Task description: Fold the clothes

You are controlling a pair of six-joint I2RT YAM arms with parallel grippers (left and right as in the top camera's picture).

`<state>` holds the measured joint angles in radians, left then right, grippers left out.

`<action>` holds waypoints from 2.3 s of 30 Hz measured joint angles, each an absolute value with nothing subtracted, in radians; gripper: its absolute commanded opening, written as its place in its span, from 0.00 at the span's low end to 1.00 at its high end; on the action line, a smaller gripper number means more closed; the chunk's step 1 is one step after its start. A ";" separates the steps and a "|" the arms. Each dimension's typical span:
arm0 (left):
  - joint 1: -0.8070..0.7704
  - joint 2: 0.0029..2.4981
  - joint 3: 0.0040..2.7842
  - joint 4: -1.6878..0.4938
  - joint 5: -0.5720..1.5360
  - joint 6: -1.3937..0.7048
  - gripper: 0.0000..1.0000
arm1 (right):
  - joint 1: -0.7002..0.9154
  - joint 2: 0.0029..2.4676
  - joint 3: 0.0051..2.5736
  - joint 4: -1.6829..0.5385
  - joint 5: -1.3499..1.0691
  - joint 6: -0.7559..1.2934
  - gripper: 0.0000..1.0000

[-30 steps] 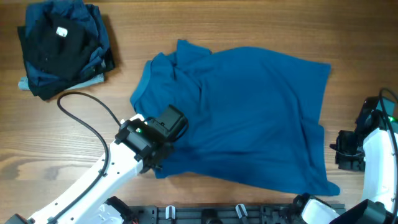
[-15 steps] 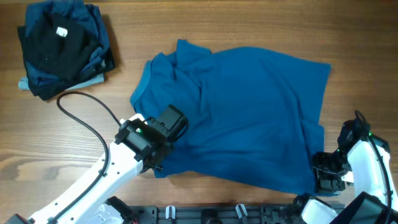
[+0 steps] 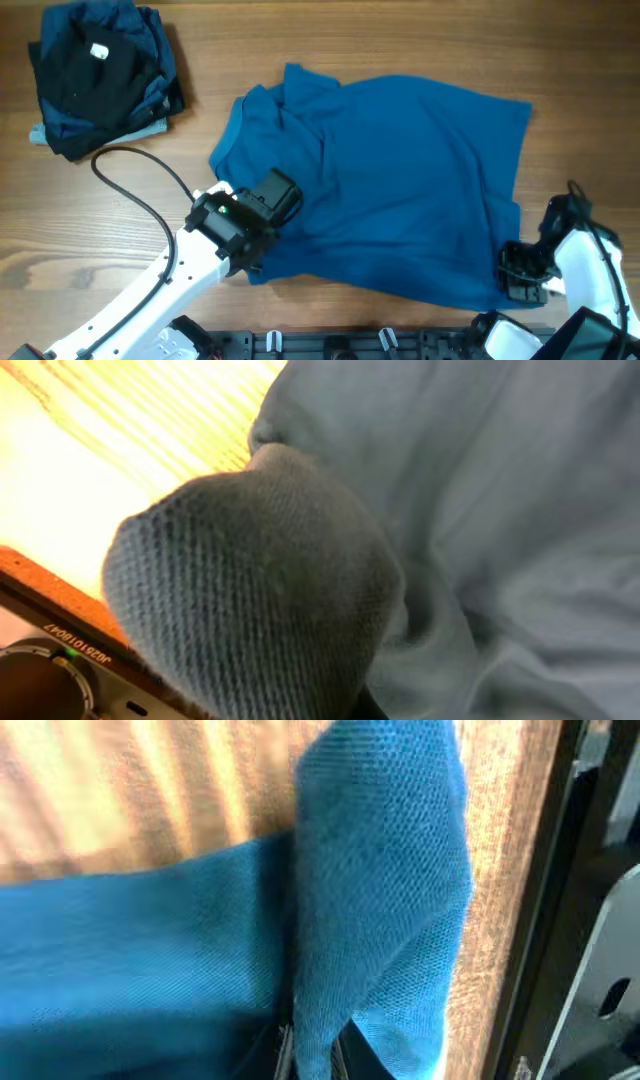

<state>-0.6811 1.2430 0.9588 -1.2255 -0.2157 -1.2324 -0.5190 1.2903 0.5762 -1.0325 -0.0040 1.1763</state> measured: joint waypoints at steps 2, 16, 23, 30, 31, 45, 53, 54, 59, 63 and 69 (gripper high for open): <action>-0.681 1.243 0.959 -1.181 -0.243 -1.224 0.04 | -0.519 1.290 0.641 -1.040 -0.004 1.176 0.12; -0.619 1.243 0.964 -0.983 -0.423 -1.138 0.04 | -0.519 1.290 0.729 -1.064 -0.017 1.109 0.84; -0.619 1.243 0.964 -0.983 -0.422 -1.137 0.04 | -0.519 1.290 0.590 -1.069 -0.038 1.069 0.83; -0.619 1.243 0.965 -0.990 -0.406 -1.137 0.04 | -0.521 1.261 0.490 -0.936 -0.115 1.098 0.52; -0.619 1.243 0.965 -0.990 -0.402 -1.131 0.04 | -0.522 1.257 0.484 -0.916 -0.123 1.102 0.38; -0.619 1.243 0.967 -0.991 -0.395 -1.119 0.04 | -0.521 1.273 0.557 -0.965 -0.121 1.146 0.04; -0.619 1.223 1.054 -0.973 -0.398 -1.097 0.04 | -0.521 1.267 0.714 -1.054 -0.107 1.127 0.04; -0.619 1.223 1.054 -0.967 -0.400 -1.095 0.04 | -0.521 1.267 0.714 -1.028 -0.108 1.127 0.04; -0.619 1.225 1.055 -0.902 -0.466 -1.066 0.04 | -0.521 1.267 0.716 -0.882 -0.128 1.128 0.04; -0.619 1.273 1.056 -0.881 -0.500 -1.059 0.04 | -0.521 1.267 0.716 -0.763 -0.156 1.128 0.04; -0.619 1.449 1.056 -0.837 -0.512 -1.058 0.04 | -0.491 1.277 0.717 -0.496 -0.180 1.128 0.04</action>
<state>-0.6186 1.4494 1.0565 -0.8368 -0.5117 -1.0584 -0.4911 1.2766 0.7174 -0.4961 -0.1799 1.1282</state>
